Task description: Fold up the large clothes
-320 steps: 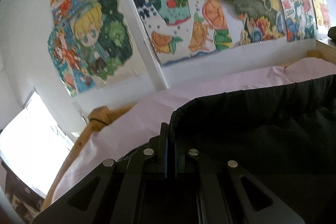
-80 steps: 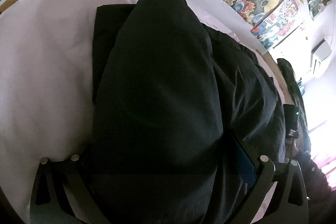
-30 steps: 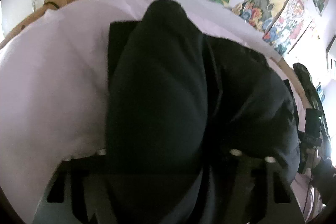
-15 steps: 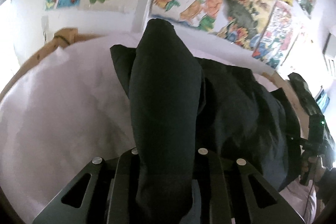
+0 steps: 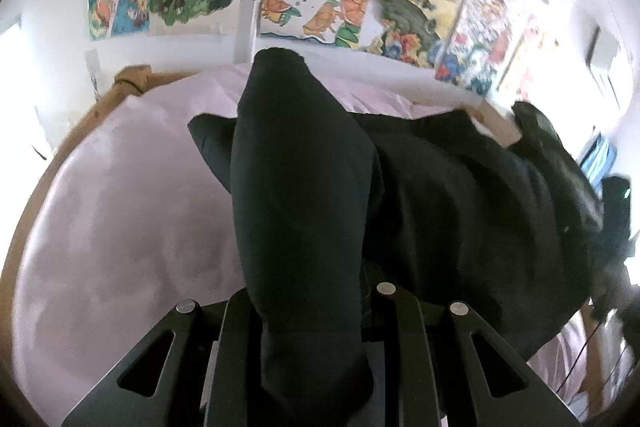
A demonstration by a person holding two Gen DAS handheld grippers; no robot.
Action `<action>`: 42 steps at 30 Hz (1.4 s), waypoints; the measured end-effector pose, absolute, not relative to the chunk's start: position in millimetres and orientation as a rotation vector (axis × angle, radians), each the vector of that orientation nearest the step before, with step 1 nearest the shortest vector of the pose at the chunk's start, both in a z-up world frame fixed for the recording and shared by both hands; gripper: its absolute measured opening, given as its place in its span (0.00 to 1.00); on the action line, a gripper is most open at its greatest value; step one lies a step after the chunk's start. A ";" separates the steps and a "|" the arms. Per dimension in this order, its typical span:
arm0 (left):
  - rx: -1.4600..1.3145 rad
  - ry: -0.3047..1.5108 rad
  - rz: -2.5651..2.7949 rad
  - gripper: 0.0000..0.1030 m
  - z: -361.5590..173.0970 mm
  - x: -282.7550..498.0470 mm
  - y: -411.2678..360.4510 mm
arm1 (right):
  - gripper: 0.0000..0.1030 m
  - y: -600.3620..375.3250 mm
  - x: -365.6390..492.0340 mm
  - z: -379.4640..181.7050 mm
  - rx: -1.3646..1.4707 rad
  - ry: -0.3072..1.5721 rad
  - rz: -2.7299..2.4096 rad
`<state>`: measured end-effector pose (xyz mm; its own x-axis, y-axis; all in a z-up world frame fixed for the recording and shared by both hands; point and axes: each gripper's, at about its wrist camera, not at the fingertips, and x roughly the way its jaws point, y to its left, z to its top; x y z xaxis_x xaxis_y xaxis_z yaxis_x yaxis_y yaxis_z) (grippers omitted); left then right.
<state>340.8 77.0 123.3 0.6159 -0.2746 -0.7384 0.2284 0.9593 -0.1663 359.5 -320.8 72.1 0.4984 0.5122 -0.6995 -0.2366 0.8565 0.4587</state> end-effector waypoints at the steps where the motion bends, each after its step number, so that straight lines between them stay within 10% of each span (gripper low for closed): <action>1: -0.041 0.873 -0.290 0.15 125.4 334.3 74.9 | 0.22 -319.7 350.8 76.4 0.312 0.958 0.456; 12: -0.021 0.931 -0.228 0.20 40.5 329.5 74.8 | 0.30 -311.2 330.8 13.6 0.219 1.018 0.354; 25: -0.186 0.871 0.011 0.78 57.6 304.1 111.7 | 0.98 -316.8 298.7 13.5 0.212 0.972 0.118; 42: -0.067 0.614 -0.021 0.99 82.4 166.8 44.4 | 1.00 -274.5 178.8 60.3 0.202 0.598 0.002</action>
